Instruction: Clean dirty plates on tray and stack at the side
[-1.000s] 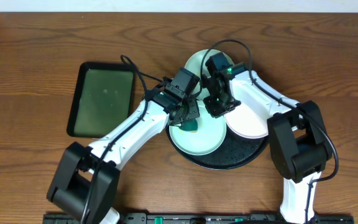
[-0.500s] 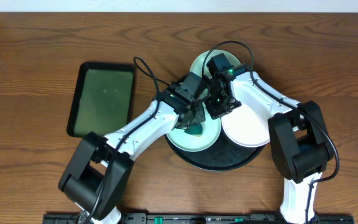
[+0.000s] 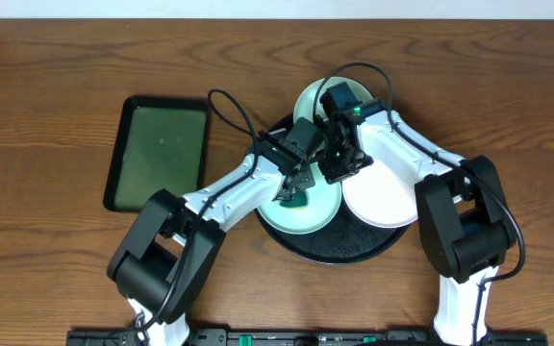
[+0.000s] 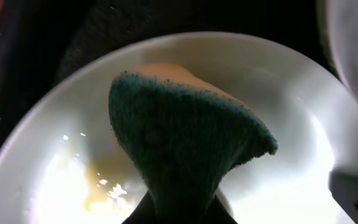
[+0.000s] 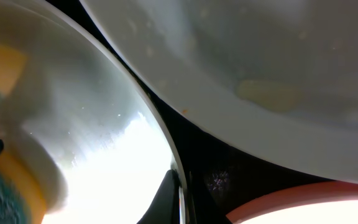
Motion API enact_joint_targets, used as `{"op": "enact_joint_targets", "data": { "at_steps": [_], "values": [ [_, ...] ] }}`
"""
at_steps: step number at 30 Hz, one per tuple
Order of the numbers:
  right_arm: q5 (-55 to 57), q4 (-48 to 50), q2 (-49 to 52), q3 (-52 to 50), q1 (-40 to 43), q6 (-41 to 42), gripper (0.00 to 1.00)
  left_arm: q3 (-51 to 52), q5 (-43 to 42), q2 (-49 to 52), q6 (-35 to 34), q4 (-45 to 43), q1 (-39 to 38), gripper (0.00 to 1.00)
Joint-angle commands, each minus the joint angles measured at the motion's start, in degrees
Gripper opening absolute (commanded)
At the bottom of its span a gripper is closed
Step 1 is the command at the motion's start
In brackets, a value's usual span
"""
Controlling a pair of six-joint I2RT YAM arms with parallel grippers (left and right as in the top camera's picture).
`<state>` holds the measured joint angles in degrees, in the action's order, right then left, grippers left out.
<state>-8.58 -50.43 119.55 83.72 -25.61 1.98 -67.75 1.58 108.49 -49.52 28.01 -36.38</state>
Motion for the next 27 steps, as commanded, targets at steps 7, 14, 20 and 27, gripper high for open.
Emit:
{"op": "enact_joint_targets", "data": {
  "at_steps": [7, 14, 20, 27],
  "values": [
    [-1.14, 0.09, 1.25, -0.87, -1.01, 0.50, 0.01, -0.09, 20.28, 2.03, 8.94, 3.91, 0.57, 0.08],
    [-1.14, 0.13, 1.25, -0.87, -1.03, 0.50, 0.01, -0.85, 23.63, -2.34, 9.42, 7.85, 1.60, 0.08],
    [-1.14, 0.11, 1.25, -0.87, -1.03, 0.46, 0.01, -0.85, 7.02, -5.44, 9.42, 3.32, 1.60, 0.09],
    [-1.14, 0.11, 1.25, -0.87, -1.03, 0.46, 0.01, -0.83, -5.42, -4.37, 6.80, -2.36, 1.60, 0.09]
  ]
}}
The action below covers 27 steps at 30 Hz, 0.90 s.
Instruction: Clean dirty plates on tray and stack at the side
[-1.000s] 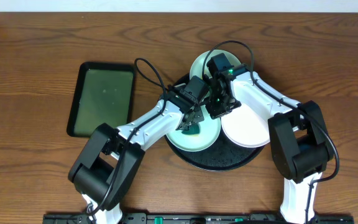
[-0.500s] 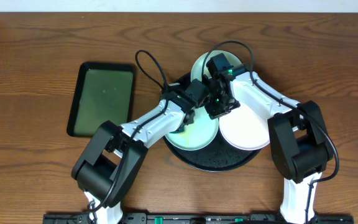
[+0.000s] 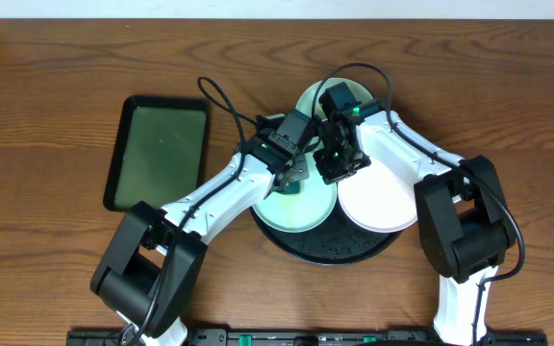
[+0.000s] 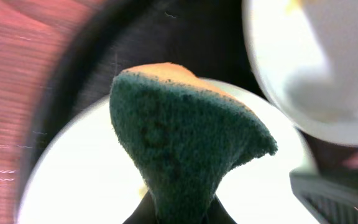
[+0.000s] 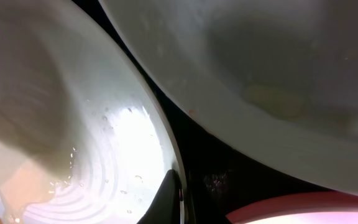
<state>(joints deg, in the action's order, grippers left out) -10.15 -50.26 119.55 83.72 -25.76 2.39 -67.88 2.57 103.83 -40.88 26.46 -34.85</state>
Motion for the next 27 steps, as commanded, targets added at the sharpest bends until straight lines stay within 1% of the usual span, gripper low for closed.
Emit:
{"op": "enact_joint_targets", "data": {
  "at_steps": [1, 6, 10, 12, 14, 16, 27],
  "values": [
    [0.44, -0.09, 1.25, -0.87, -0.87, 0.04, 0.01, -0.70, -6.40, 0.46, -1.81, -1.14, 0.17, 0.11],
    [0.44, -0.28, 1.25, -0.87, -0.92, 0.04, 0.01, -0.70, -5.92, 2.38, -1.79, -2.14, 0.17, 0.16],
    [0.44, -0.37, 1.25, -0.87, -0.98, 0.04, 0.01, -0.70, -1.62, 2.93, -1.11, -1.68, 0.17, 0.37],
    [0.44, -0.50, 1.25, -0.90, -1.09, 0.04, 0.01, -0.70, -1.03, 2.93, -0.66, -1.51, 0.20, 0.39],
    [0.42, -0.50, 1.25, -0.90, -1.14, -0.15, 0.01, -0.70, -1.03, 2.93, 0.26, -1.40, 0.17, 0.44],
    [0.44, -0.50, 1.25, -0.90, -1.14, -0.22, 0.01, -0.70, -1.07, 2.91, 0.35, -1.01, 0.17, 0.45],
    [0.44, -0.68, 1.25, -0.92, -1.33, -0.35, 0.01, -0.70, -1.33, -0.44, 0.35, -0.17, 0.17, 0.47]
  ]
}}
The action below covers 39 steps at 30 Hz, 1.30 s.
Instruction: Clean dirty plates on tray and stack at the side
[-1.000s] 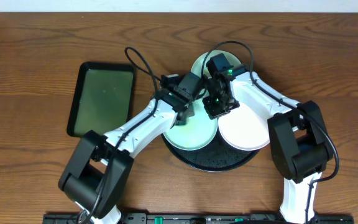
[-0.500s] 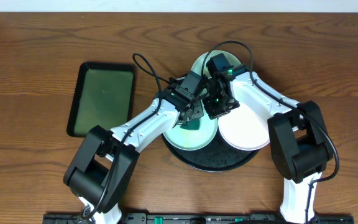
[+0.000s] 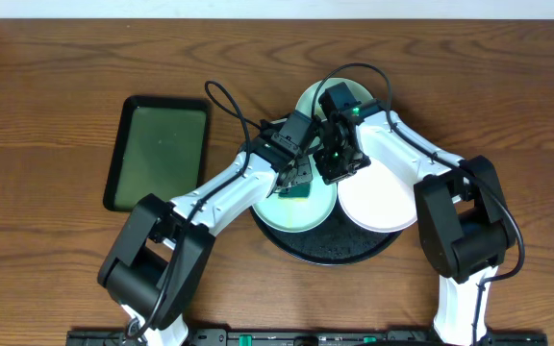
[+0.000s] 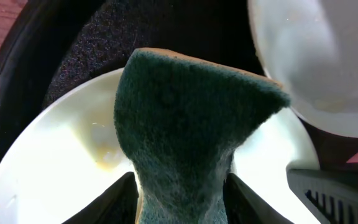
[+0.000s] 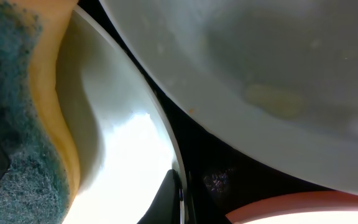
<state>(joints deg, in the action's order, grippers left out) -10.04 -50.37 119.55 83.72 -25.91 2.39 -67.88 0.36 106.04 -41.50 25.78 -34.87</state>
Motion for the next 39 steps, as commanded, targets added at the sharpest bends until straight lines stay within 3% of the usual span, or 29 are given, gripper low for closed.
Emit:
{"op": "enact_joint_targets", "data": {
  "at_steps": [1, 14, 18, 24, 39],
  "values": [
    [0.33, -0.57, 1.25, -0.92, -1.18, -0.35, 0.01, -0.70, 0.15, -2.62, 0.96, 0.48, 0.20, 0.49],
    [0.33, -0.59, 1.25, -0.92, -1.18, -0.33, 0.01, -0.70, -3.85, 1.11, 0.76, 0.35, 0.09, 0.50],
    [0.33, -0.57, 1.25, -0.92, -1.18, -0.35, 0.01, -0.70, -4.24, 2.25, 0.76, 0.28, 0.04, 0.40],
    [0.33, -0.59, 1.25, -0.92, -1.18, -0.35, 0.01, -0.70, -2.21, 2.62, 1.03, 0.52, 0.09, 0.08],
    [0.33, -0.55, 1.25, -0.92, -1.18, -0.33, 0.01, -0.70, -8.50, -1.70, 0.52, 3.91, 0.13, 0.07]
  ]
}}
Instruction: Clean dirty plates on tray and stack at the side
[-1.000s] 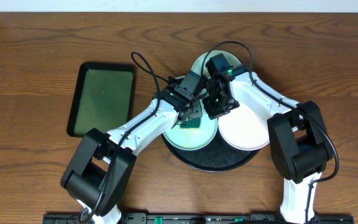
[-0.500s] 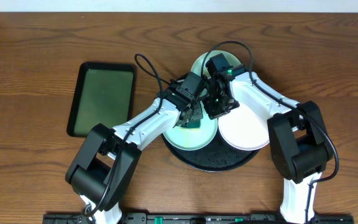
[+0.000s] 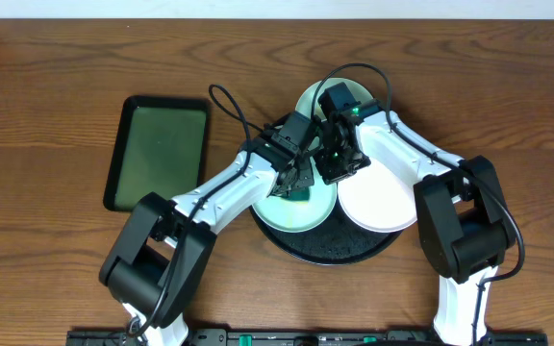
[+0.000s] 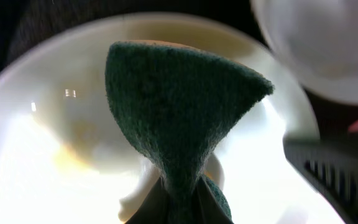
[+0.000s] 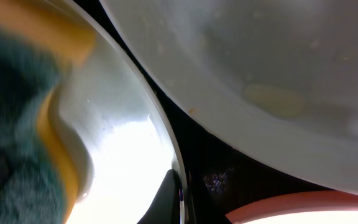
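A round black tray (image 3: pixel 330 248) holds three pale plates. The front-left plate (image 3: pixel 296 219) is the one being wiped. My left gripper (image 3: pixel 296 185) is shut on a green and yellow sponge (image 4: pixel 173 118), which presses on that plate (image 4: pixel 36 155) beside yellowish smears (image 4: pixel 73 149). My right gripper (image 3: pixel 333 165) is shut on the same plate's rim (image 5: pixel 178 180). The sponge (image 5: pixel 23 143) shows at the left of the right wrist view. A second plate (image 5: pixel 278 93) carries a yellowish stain (image 5: pixel 272 99).
A green rectangular tray with a black rim (image 3: pixel 159 152) lies on the wooden table to the left. A pale green plate (image 3: pixel 313 96) sits at the back of the round tray, a white one (image 3: pixel 383 202) at the right. Cables arch over both arms.
The sponge has shifted on the plate, now narrower and pinched to a point in the left wrist view. My right gripper still grips the rim at the same spot.
My left gripper held the sponge on the front-left plate at the first moment, nearer the plate's far edge at the second, then back toward the middle. My right gripper stayed clamped on the plate's rim at every moment.
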Motion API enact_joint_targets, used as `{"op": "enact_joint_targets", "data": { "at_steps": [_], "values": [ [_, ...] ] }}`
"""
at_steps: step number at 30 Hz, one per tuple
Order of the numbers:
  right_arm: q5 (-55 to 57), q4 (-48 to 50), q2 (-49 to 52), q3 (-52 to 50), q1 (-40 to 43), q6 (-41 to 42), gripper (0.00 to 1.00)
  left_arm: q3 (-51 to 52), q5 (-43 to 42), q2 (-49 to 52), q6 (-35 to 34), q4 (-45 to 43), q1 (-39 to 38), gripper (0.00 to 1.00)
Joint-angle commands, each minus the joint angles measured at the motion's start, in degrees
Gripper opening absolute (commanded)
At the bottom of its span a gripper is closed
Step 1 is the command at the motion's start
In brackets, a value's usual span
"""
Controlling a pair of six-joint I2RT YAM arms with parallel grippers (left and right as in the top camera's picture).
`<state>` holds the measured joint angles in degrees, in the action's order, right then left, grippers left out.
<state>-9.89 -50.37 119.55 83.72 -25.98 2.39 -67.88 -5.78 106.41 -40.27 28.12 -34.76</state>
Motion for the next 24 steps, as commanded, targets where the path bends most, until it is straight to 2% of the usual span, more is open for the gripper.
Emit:
{"op": "enact_joint_targets", "data": {
  "at_steps": [1, 7, 9, 13, 17, 24],
  "values": [
    [0.17, -0.55, 1.25, -0.92, -1.11, -0.33, 0.01, -0.70, -2.14, -1.68, -0.79, 2.14, 0.02, 0.07],
    [0.17, -0.61, 1.25, -0.92, -1.11, -0.33, 0.01, -0.68, -2.08, 2.69, -0.72, 2.67, 0.04, 0.07],
    [0.17, -0.68, 1.25, -0.92, -1.11, -0.33, 0.01, -0.68, 0.31, 4.46, -0.63, 2.80, 0.24, 0.07],
    [0.20, -0.98, 1.25, -0.92, -1.11, -0.35, 0.01, -0.70, 15.26, 5.44, -0.46, 7.69, 1.97, 0.08],
    [0.20, -1.05, 1.25, -0.92, -1.11, -0.76, 0.01, -0.70, 23.82, 5.05, -0.48, 12.81, 4.59, 0.07],
    [0.20, -1.05, 1.25, -0.92, -1.11, -0.76, 0.01, -0.72, 24.48, 0.20, -0.46, 14.93, 8.59, 0.07]
  ]
}}
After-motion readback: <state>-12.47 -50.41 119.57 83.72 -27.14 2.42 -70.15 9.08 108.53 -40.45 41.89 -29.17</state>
